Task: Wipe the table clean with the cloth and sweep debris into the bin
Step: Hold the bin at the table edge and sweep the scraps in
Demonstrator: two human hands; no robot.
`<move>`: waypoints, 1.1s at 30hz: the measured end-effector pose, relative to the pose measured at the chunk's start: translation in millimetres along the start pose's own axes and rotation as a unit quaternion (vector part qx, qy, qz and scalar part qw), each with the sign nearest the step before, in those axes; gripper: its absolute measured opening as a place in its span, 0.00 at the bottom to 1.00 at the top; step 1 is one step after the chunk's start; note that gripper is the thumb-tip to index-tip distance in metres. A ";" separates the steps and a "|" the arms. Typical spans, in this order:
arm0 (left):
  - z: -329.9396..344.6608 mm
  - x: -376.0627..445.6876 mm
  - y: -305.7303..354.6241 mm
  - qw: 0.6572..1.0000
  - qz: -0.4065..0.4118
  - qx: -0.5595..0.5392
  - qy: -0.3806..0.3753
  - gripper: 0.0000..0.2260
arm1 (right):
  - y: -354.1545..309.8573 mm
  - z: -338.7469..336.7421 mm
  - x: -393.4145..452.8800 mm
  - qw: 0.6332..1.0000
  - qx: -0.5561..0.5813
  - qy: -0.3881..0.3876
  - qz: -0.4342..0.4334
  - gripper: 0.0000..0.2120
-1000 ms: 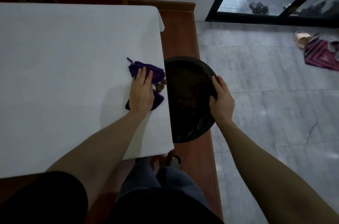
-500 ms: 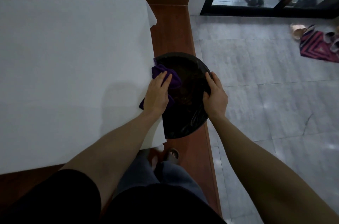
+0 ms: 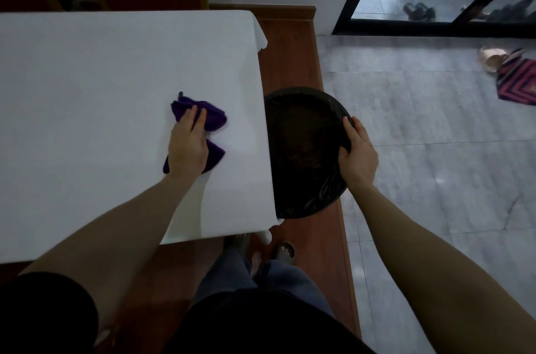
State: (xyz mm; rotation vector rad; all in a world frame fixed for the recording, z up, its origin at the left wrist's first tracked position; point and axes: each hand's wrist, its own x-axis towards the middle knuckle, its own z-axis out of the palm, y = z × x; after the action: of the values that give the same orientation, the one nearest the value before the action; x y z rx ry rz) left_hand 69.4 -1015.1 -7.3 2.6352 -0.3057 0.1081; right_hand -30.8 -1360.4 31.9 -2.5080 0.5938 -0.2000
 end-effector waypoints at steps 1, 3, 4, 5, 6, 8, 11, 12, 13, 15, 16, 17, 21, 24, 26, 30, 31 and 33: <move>-0.9 -2.8 -2.8 1.000 0.006 0.021 -0.012 0.21 | 0.2 -1.3 -0.9 1.000 -0.001 0.003 0.000 0.33; -2.6 -4.6 -1.9 0.997 0.017 0.064 -0.042 0.23 | 1.8 -5.7 -2.7 1.000 -0.006 0.010 0.005 0.33; -2.7 -3.6 0.1 0.995 0.017 0.084 -0.050 0.23 | 3.0 -9.0 -3.5 1.000 -0.011 0.016 0.011 0.34; -3.0 -1.1 4.0 0.993 0.017 0.102 -0.056 0.24 | 4.6 -12.9 -4.1 0.999 -0.016 0.024 0.020 0.34; -3.8 2.1 9.3 0.991 0.020 0.114 -0.062 0.25 | 6.6 -17.1 -5.1 0.999 -0.021 0.032 0.027 0.34; -3.9 9.6 20.0 0.989 0.042 0.123 -0.077 0.26 | 11.7 -25.6 -7.1 0.998 -0.028 0.049 0.039 0.35; -3.9 24.9 39.5 0.981 0.109 0.108 -0.117 0.28 | 19.5 -41.6 -9.7 0.995 -0.031 0.078 0.062 0.35; -2.3 30.9 47.3 0.979 0.130 0.093 -0.126 0.28 | 22.2 -47.1 -10.0 0.993 -0.033 0.086 0.070 0.35; 0.3 37.1 57.2 0.976 0.150 0.078 -0.134 0.28 | 25.4 -53.6 -11.1 0.991 -0.033 0.097 0.081 0.35; 8.5 47.6 77.0 0.970 0.180 0.065 -0.151 0.28 | 32.6 -65.8 -13.5 0.987 -0.028 0.125 0.100 0.35; 14.0 52.4 86.9 0.966 0.191 0.058 -0.167 0.28 | 36.5 -71.3 -14.5 0.984 -0.025 0.139 0.108 0.34; 18.4 56.0 96.1 0.961 0.197 0.046 -0.187 0.29 | 39.9 -75.6 -14.9 0.982 -0.020 0.152 0.115 0.34; 42.0 67.7 134.6 0.947 0.199 -0.010 -0.254 0.32 | 60.0 -91.0 -8.7 0.973 0.011 0.190 0.131 0.32; 61.5 73.2 158.3 0.940 0.150 -0.042 -0.303 0.35 | 78.5 -98.0 -0.6 0.967 0.040 0.207 0.141 0.32; 73.4 78.9 172.1 0.936 0.123 -0.050 -0.325 0.36 | 91.2 -100.4 10.3 0.965 0.064 0.210 0.147 0.33; 92.0 91.4 192.9 0.939 0.091 -0.048 -0.327 0.38 | 116.7 -92.8 37.8 0.964 0.099 0.200 0.146 0.32; 97.7 93.1 195.6 0.942 0.082 -0.048 -0.323 0.38 | 123.9 -87.5 44.8 0.965 0.102 0.193 0.147 0.32; 112.8 95.6 197.0 0.945 0.059 -0.049 -0.319 0.37 | 139.6 -72.0 58.2 0.968 0.110 0.173 0.145 0.32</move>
State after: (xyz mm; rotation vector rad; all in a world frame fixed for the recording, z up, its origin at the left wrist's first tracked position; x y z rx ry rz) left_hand 118.7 -1256.4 -4.5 2.4794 -0.6622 -0.7156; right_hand -49.5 -1526.2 17.1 -2.1529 1.0097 -0.5680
